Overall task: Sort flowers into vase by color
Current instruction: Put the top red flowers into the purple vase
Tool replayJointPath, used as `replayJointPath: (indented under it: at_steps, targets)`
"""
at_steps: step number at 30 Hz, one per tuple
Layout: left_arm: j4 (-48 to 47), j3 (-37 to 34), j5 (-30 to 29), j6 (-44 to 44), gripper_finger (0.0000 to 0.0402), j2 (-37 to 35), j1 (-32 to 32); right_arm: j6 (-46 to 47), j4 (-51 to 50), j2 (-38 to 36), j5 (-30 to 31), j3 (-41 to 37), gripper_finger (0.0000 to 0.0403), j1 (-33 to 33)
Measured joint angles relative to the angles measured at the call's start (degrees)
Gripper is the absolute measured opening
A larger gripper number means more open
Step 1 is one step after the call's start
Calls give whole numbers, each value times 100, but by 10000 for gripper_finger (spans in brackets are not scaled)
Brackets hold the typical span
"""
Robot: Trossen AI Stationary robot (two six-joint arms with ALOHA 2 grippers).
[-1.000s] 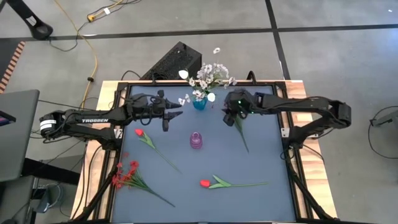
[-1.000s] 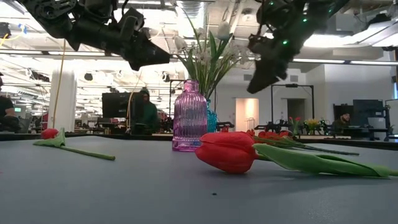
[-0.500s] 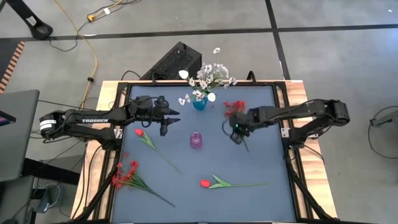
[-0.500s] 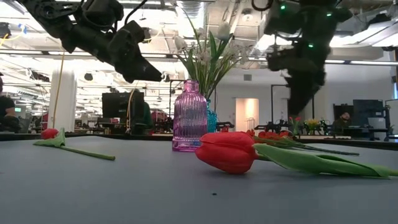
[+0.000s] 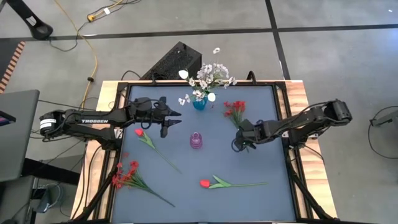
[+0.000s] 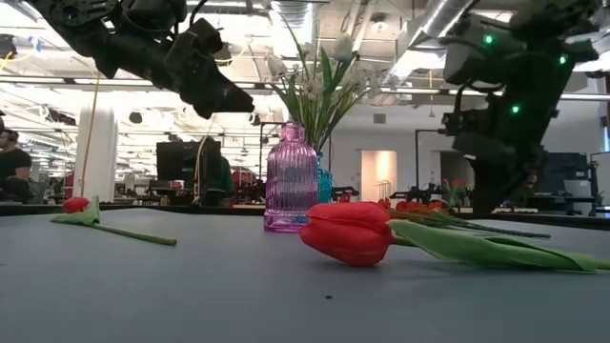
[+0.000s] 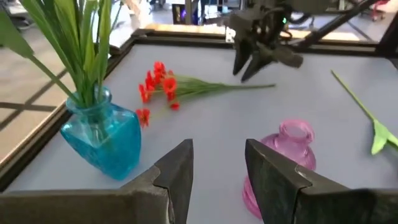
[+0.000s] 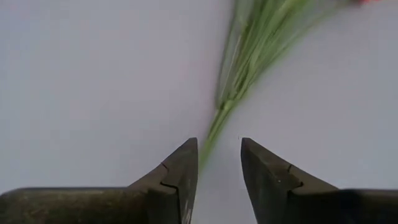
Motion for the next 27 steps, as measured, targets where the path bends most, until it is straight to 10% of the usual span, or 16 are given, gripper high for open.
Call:
replayJointPath:
  at_steps: [13,22,27]
  targets:
    - [2887,-1716,-335,-1335,135,-2,-11,303,1147,1,-55,-793,192,-39]
    - [3046,-1729,-261,-1299,135,-7,-13,321,1734,7,5,-945,34,61]
    - [3013,-1729,-184,-1304,135,-7,-13,520,1980,31,679,-961,28,234]
